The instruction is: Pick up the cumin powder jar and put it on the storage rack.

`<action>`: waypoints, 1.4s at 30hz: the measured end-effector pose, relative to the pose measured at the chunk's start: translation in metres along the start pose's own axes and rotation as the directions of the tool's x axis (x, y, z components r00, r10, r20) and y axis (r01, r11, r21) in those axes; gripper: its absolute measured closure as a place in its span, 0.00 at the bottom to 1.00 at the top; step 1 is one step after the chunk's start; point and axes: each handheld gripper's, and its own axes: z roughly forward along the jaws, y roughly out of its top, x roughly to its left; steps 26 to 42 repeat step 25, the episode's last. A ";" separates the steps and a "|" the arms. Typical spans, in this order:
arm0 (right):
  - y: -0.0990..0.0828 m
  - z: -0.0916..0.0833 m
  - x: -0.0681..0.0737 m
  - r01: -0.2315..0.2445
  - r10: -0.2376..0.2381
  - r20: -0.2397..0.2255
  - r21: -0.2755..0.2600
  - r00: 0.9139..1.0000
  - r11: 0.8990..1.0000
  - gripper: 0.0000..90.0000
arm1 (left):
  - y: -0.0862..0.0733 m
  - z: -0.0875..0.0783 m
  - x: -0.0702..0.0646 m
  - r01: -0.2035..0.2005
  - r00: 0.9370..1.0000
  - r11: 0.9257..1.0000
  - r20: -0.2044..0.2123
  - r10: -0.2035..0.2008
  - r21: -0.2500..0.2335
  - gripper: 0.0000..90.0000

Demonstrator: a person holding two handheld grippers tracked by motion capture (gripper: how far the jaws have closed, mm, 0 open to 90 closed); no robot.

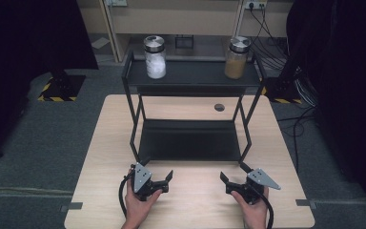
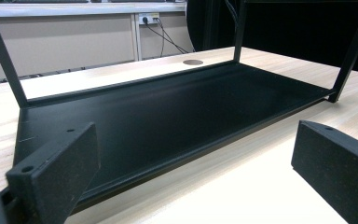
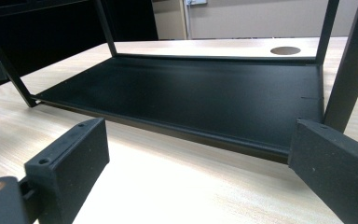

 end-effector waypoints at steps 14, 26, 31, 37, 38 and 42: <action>0.000 0.000 0.000 -0.013 0.013 0.007 0.000 1.000 1.000 0.06 | 0.001 0.001 -0.001 0.002 1.000 1.000 0.006 -0.002 0.008 0.00; 0.000 -0.001 0.000 -0.013 0.013 0.003 0.000 1.000 1.000 0.06 | 0.001 0.000 -0.001 0.004 1.000 1.000 0.007 -0.004 0.006 0.00; 0.000 -0.001 0.000 -0.013 0.013 0.003 0.000 1.000 1.000 0.06 | 0.001 0.000 -0.001 0.004 1.000 1.000 0.007 -0.004 0.006 0.00; 0.000 -0.001 0.000 -0.013 0.013 0.003 0.000 1.000 1.000 0.06 | 0.001 0.000 -0.001 0.004 1.000 1.000 0.007 -0.004 0.006 0.00; 0.000 -0.001 0.000 -0.013 0.013 0.003 0.000 1.000 1.000 0.06 | 0.001 0.000 -0.001 0.004 1.000 1.000 0.007 -0.004 0.006 0.00; 0.000 -0.001 0.000 -0.013 0.013 0.003 0.000 1.000 1.000 0.06 | 0.001 0.000 -0.001 0.004 1.000 1.000 0.007 -0.004 0.006 0.00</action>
